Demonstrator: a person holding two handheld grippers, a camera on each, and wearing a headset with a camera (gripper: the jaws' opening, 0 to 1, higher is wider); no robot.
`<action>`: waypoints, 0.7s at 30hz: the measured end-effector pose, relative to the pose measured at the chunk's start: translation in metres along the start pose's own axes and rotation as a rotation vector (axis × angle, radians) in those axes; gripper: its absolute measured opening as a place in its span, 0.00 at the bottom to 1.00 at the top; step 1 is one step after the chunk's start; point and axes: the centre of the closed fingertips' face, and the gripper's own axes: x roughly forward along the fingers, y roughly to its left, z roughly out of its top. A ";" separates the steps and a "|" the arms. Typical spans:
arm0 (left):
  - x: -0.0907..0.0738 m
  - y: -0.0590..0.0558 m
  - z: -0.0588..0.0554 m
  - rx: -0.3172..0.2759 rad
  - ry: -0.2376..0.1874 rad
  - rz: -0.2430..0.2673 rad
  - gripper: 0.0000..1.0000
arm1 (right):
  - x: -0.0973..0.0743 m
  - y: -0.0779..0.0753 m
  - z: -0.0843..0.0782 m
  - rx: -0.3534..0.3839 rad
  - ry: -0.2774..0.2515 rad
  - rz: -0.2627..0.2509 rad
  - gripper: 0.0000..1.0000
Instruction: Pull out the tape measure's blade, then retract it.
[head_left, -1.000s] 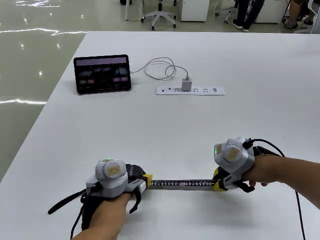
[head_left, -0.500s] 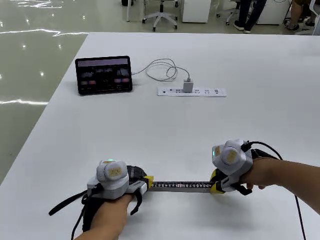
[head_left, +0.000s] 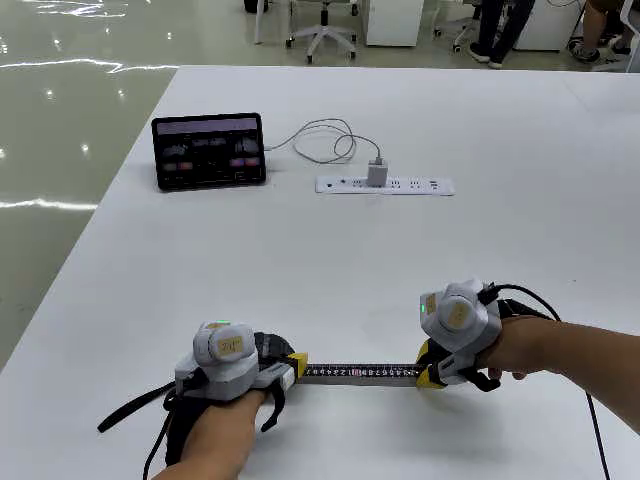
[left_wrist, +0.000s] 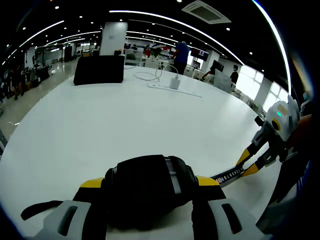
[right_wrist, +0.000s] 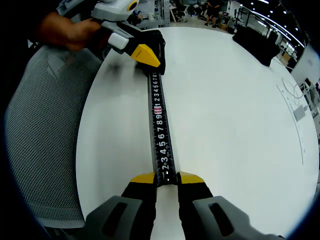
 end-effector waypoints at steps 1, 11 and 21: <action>0.000 0.000 0.000 0.000 0.000 0.000 0.64 | 0.000 0.000 0.000 0.000 0.000 0.000 0.11; 0.000 0.000 0.000 -0.007 0.000 -0.005 0.64 | 0.002 0.000 0.005 0.014 -0.010 0.002 0.12; 0.000 0.000 0.000 -0.014 0.007 -0.025 0.63 | 0.002 0.001 0.007 0.031 -0.018 0.006 0.12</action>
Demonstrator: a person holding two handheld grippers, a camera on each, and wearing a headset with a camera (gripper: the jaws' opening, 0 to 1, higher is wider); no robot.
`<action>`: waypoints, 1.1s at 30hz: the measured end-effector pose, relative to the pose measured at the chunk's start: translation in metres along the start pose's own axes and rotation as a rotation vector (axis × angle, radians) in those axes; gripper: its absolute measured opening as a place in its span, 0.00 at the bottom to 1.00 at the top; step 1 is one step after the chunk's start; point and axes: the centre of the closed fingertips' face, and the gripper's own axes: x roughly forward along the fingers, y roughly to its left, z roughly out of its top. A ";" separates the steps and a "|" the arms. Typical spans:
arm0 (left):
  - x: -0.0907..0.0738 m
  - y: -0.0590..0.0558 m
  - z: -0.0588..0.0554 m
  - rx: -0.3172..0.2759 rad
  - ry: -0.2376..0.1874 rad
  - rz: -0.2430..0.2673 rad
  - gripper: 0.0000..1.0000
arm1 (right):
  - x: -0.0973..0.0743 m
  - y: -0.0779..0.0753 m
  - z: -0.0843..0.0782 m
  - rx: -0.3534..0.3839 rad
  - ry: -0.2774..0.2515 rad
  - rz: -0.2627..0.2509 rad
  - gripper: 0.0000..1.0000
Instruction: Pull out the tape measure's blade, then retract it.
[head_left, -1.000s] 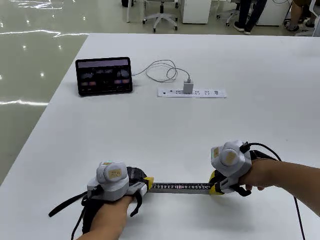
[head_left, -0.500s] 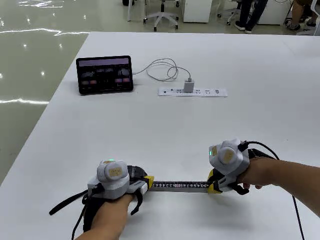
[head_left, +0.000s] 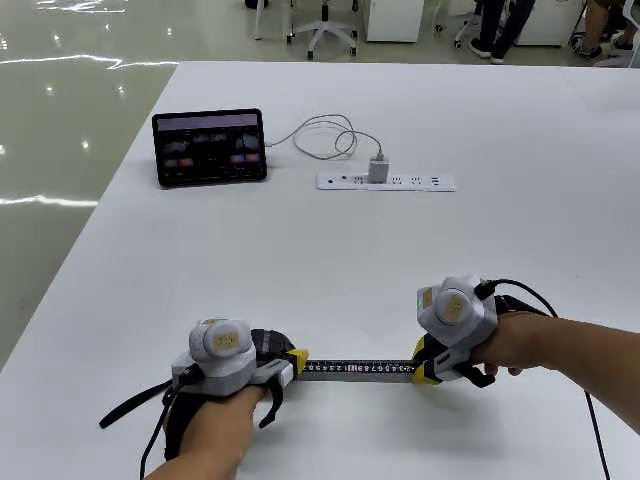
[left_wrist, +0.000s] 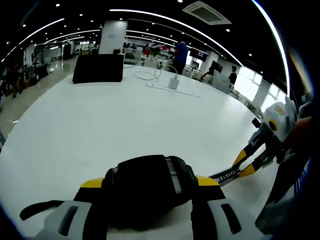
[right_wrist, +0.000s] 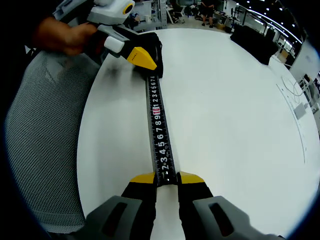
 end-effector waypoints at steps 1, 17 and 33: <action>0.000 0.000 0.000 -0.002 0.000 -0.001 0.63 | 0.000 0.000 0.000 0.002 0.000 0.001 0.12; -0.001 0.000 0.000 0.001 0.006 -0.009 0.63 | 0.004 0.001 0.009 0.001 -0.008 0.000 0.12; -0.001 0.000 0.000 0.001 0.005 -0.011 0.63 | 0.011 0.002 0.021 -0.010 -0.024 -0.010 0.12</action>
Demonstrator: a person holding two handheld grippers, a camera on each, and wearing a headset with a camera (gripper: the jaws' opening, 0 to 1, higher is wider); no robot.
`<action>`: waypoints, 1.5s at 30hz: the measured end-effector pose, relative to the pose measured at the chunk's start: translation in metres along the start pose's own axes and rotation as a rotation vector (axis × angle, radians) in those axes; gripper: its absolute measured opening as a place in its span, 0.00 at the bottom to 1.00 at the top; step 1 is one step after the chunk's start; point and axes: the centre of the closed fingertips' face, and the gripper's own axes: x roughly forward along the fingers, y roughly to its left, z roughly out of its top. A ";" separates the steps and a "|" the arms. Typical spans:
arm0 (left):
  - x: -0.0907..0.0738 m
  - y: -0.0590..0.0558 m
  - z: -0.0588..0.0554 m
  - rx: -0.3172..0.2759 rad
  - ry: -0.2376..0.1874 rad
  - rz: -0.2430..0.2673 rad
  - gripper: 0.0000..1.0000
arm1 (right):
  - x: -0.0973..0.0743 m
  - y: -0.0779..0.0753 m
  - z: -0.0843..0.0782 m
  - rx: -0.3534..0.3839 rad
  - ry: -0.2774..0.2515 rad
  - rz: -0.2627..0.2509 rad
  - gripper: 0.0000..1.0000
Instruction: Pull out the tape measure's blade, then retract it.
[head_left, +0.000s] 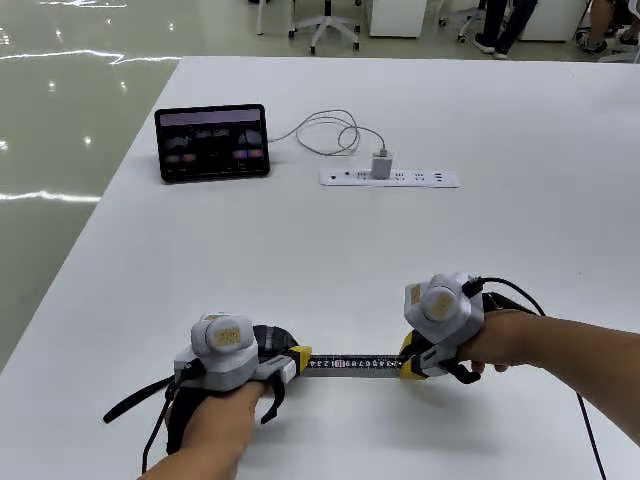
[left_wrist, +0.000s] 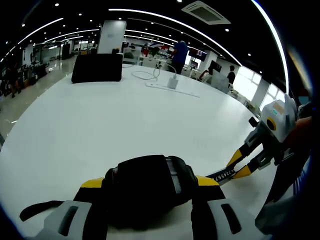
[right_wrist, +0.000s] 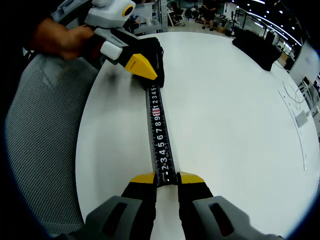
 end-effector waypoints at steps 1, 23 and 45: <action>0.000 0.000 0.000 0.000 0.000 -0.001 0.63 | 0.000 0.000 0.001 0.000 0.000 0.000 0.12; 0.000 -0.001 0.000 -0.004 0.009 -0.014 0.63 | 0.006 0.002 0.014 0.025 -0.008 0.005 0.12; -0.002 -0.001 0.000 -0.003 0.005 -0.023 0.63 | 0.013 0.006 0.027 0.025 -0.017 0.012 0.12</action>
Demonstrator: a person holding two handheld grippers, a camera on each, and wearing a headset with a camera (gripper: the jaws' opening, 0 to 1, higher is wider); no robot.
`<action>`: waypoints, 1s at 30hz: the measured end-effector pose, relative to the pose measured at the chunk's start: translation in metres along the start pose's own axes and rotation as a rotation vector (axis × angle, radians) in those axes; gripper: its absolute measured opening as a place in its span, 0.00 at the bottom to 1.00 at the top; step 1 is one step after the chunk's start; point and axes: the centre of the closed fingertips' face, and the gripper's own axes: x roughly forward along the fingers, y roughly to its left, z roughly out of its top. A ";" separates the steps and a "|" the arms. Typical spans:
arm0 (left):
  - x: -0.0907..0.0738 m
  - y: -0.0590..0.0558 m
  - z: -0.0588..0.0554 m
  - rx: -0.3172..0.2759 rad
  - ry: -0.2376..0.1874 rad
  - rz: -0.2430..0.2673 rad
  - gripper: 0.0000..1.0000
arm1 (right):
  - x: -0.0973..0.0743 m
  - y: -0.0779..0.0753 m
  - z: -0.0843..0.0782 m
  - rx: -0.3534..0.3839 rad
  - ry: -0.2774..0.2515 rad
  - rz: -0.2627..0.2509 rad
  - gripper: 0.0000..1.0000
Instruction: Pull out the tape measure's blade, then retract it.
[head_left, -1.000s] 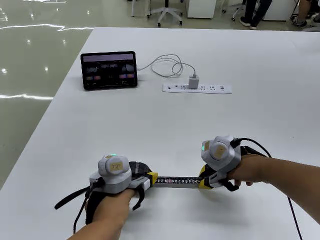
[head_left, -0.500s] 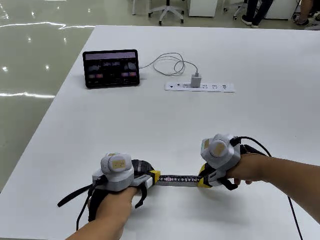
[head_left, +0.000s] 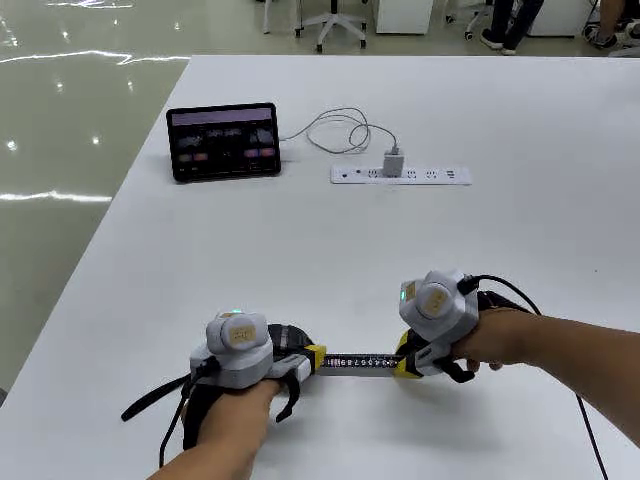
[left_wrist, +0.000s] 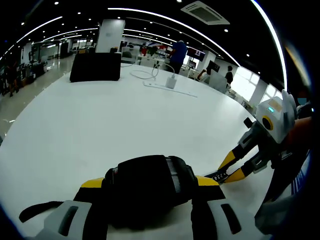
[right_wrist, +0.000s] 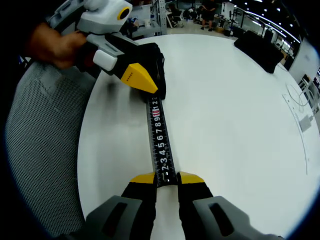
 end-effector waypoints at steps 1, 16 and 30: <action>0.000 0.000 0.000 -0.003 0.001 -0.002 0.63 | 0.000 0.001 0.001 0.000 -0.002 0.001 0.12; 0.000 0.000 0.000 -0.007 0.001 -0.008 0.63 | 0.009 0.003 0.020 -0.001 -0.034 0.003 0.12; 0.000 0.000 0.000 -0.006 -0.001 -0.006 0.63 | 0.013 0.006 0.028 -0.014 -0.042 -0.002 0.12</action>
